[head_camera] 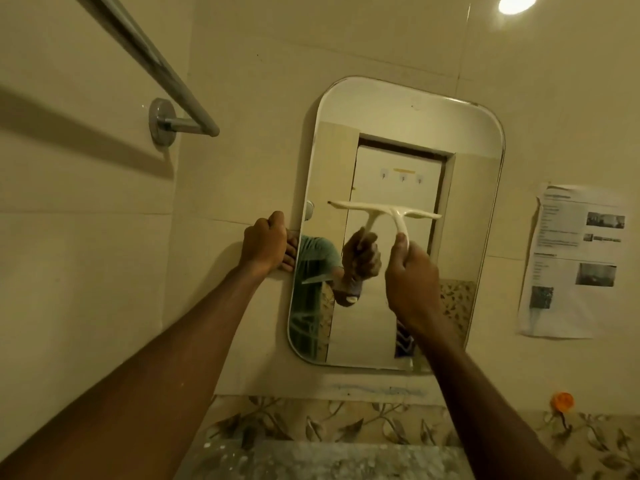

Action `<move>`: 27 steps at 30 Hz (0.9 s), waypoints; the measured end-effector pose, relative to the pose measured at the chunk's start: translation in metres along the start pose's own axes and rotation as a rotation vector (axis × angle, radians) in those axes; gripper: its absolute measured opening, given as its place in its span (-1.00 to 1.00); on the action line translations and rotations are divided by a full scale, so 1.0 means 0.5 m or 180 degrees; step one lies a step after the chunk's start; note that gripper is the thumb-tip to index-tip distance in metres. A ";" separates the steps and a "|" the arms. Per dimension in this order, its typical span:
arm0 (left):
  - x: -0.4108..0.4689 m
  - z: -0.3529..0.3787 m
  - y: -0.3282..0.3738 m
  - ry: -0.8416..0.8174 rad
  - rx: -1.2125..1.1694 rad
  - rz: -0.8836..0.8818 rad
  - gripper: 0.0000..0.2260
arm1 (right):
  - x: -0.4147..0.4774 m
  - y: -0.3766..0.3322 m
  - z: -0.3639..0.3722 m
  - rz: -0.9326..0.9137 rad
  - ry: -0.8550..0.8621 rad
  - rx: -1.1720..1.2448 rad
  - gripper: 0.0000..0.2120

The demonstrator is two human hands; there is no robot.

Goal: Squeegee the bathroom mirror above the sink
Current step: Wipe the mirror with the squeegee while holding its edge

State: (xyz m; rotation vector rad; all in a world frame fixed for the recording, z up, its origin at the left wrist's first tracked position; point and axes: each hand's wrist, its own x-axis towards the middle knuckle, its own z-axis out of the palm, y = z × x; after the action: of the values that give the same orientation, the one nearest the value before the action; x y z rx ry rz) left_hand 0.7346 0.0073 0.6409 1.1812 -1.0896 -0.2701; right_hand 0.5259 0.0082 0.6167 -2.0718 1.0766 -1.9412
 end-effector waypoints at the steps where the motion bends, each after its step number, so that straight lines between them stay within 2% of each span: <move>1: 0.000 -0.001 -0.001 -0.0028 -0.0027 0.0020 -0.51 | -0.012 0.000 0.014 0.0118 0.0008 0.0004 -0.66; 5: 0.006 -0.007 -0.007 -0.0185 -0.0069 0.0043 -0.50 | -0.152 0.050 0.075 0.0450 -0.0036 0.0030 -0.65; 9: 0.005 -0.008 -0.006 -0.0199 -0.0087 0.0078 -0.49 | -0.237 0.059 0.095 0.0769 -0.0192 -0.0349 -0.62; 11: 0.006 -0.008 -0.009 -0.0216 -0.0127 0.0068 -0.49 | -0.232 0.042 0.085 0.0716 -0.0206 -0.0326 -0.60; 15: 0.013 -0.011 -0.012 -0.0329 -0.0174 0.0000 -0.47 | -0.123 -0.007 0.068 0.0241 0.0031 0.0008 -0.63; 18: 0.021 -0.016 -0.016 -0.0500 -0.0252 -0.0083 -0.44 | -0.088 -0.011 0.072 0.0053 -0.0043 0.0055 -0.65; 20: 0.026 -0.017 -0.019 -0.0538 -0.0284 -0.0084 -0.42 | -0.138 0.025 0.083 0.0111 -0.0217 0.0002 -0.66; 24: 0.023 -0.009 -0.021 -0.0417 -0.0310 -0.0094 -0.41 | -0.267 0.096 0.095 0.0482 -0.0522 -0.0584 -0.52; 27: 0.019 -0.005 -0.026 -0.0234 -0.0192 0.0051 -0.44 | -0.258 0.083 0.078 0.0507 -0.0608 -0.0386 -0.62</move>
State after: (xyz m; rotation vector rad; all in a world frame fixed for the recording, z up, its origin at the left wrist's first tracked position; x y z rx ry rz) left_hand 0.7459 -0.0030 0.6352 1.1156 -1.1469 -0.3338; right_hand 0.5528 0.0334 0.4806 -2.1066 1.2997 -1.6062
